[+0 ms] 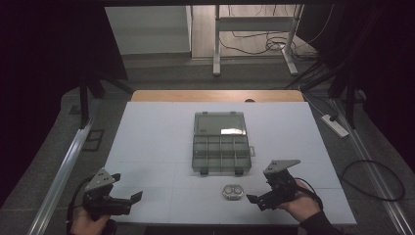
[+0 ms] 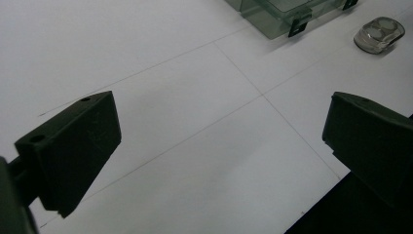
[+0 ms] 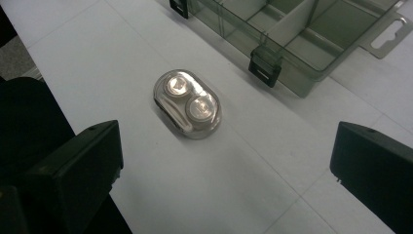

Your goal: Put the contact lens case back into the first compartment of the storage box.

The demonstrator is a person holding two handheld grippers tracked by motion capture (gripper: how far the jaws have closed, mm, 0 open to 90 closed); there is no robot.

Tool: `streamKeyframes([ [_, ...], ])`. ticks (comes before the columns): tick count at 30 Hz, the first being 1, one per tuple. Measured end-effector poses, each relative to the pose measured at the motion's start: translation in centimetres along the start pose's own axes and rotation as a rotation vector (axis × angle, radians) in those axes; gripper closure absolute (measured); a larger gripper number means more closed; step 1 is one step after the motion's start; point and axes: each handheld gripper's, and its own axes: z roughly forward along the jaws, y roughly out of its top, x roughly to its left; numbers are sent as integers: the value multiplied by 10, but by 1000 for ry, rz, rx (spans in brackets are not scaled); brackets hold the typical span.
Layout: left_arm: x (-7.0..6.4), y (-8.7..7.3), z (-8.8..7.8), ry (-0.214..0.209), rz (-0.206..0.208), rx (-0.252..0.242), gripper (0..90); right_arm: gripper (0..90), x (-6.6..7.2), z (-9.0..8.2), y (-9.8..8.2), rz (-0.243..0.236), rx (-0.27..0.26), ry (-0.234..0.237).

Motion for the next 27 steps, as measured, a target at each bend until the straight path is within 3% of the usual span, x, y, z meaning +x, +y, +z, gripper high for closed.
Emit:
streamKeyframes([
  [12,0,0,0,-4,-2,0,5,0,3,13,11,-34,30,14],
  [20,0,0,0,-4,-2,0,6,0,8,23,18,-49,78,9],
  [27,1,0,0,-6,-2,0,6,0,15,35,26,-80,124,41],
])
